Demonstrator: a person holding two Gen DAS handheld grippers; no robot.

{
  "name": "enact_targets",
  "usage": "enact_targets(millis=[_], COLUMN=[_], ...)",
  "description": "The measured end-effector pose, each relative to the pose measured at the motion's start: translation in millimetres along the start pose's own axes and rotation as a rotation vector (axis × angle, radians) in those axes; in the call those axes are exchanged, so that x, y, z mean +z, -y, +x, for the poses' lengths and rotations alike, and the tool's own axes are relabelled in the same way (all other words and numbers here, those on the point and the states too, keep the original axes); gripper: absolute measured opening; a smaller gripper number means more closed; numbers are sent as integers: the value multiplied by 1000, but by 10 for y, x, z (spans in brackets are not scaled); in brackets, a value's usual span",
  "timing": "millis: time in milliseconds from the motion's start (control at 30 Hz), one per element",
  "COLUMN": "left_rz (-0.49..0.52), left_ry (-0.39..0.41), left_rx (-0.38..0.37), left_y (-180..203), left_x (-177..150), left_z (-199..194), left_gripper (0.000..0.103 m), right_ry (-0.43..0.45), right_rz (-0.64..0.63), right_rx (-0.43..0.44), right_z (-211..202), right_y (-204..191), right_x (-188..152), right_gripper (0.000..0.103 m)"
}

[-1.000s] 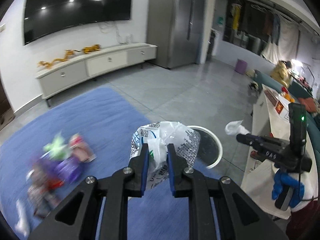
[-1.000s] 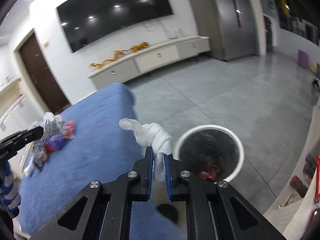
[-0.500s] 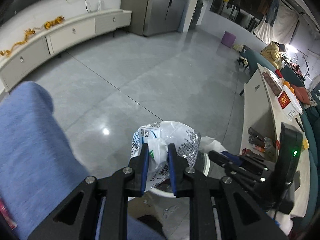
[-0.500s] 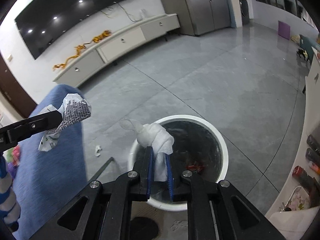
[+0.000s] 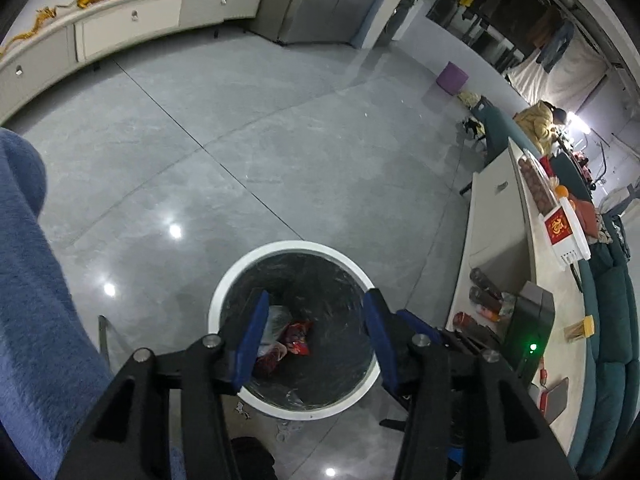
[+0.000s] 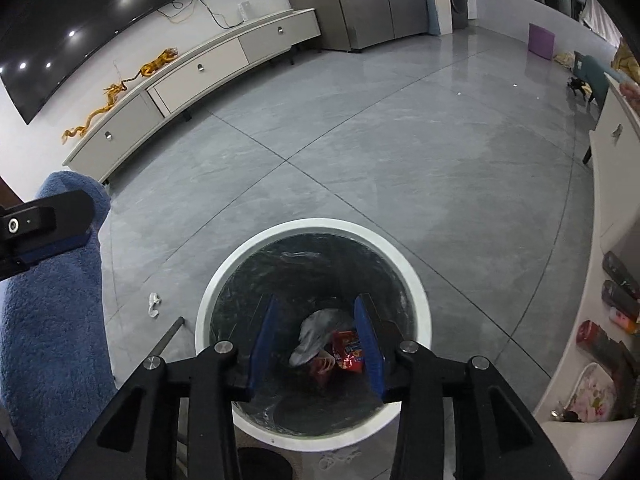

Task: Collect trash
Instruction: 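Carry both items to the trash bin and open both tools to drop them, then move both open tools back toward the pile on the rug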

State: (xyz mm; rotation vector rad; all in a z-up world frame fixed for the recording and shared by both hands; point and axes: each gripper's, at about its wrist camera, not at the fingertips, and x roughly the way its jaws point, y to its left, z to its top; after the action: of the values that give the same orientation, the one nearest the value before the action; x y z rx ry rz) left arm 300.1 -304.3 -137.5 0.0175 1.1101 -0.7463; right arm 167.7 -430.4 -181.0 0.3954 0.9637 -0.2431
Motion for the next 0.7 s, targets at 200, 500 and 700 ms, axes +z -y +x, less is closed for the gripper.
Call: enact_targets(millis=[200, 500, 700], left_rz=[12, -2, 44], left_ry=[136, 336, 411], left_rx=[88, 189, 251], left_y=[124, 204, 207], left_x=[-162, -621, -951], left_z=[-508, -1506, -2155], left_gripper=[48, 48, 48], right_ry=[73, 229, 328], right_rz=[-12, -89, -138], right_rx=[-13, -9, 36], right_z=[-397, -1349, -1987], right_y=[-108, -575, -936], right_x=[22, -50, -197], right_gripper=[38, 40, 40])
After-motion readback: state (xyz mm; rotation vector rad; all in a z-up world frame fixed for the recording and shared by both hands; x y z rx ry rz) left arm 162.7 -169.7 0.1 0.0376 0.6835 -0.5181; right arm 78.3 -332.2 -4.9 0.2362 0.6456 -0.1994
